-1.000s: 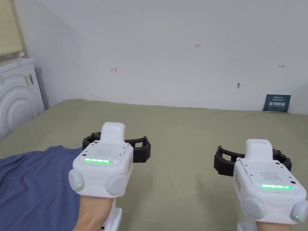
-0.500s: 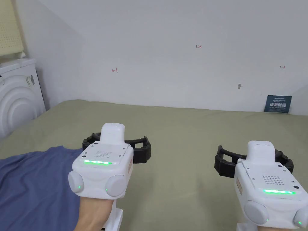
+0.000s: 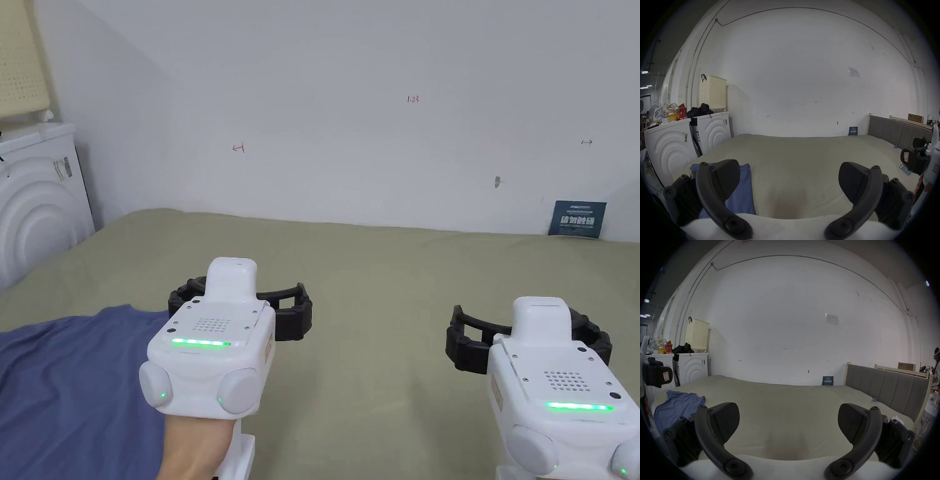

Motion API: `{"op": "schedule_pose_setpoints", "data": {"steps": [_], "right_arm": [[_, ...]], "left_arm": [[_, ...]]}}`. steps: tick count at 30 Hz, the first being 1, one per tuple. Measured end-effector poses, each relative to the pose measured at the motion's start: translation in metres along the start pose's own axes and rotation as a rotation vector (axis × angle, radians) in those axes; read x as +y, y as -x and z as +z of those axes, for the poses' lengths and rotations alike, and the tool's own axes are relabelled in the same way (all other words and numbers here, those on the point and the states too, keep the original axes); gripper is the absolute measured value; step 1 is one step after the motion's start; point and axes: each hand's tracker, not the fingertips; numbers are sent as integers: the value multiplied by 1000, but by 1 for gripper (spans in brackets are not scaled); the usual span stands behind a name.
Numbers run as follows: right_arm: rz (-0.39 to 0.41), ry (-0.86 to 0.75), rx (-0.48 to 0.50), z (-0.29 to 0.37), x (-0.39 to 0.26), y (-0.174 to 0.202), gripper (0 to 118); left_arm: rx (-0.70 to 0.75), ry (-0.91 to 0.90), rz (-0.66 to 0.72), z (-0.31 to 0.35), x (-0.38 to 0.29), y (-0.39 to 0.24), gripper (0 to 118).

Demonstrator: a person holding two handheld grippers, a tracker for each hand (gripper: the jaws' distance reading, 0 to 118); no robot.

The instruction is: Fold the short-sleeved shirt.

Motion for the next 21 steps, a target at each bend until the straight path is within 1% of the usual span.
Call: {"op": "schedule_pose_setpoints", "data": {"steps": [11,13,14,15,16,17,19,20,21], "right_arm": [[-1,9,-4,-2,2,2,118],[-2,23,-13,-2,3,2,115],[1,39,-12,-2,5,1,98],[3,47,-8,-2,6,1,58],[10,50,-25,-4,6,2,3],[22,30,-104,-6,6,3,0],[-12,53,-53,-9,14,0,0],[-23,52,-59,-10,17,-1,0],[-22,51,-66,-12,18,-1,0]], "left_arm": [[4,10,-8,1,0,-1,118],[9,21,-10,1,2,-1,118],[-1,28,-8,1,2,0,107],[-12,31,-6,1,3,0,77],[-10,37,-18,-1,3,-3,4],[27,38,-32,-7,1,-5,0],[10,42,-29,-10,6,-1,0],[-9,58,0,-12,7,0,0],[-8,57,-1,-14,8,0,0]]}}
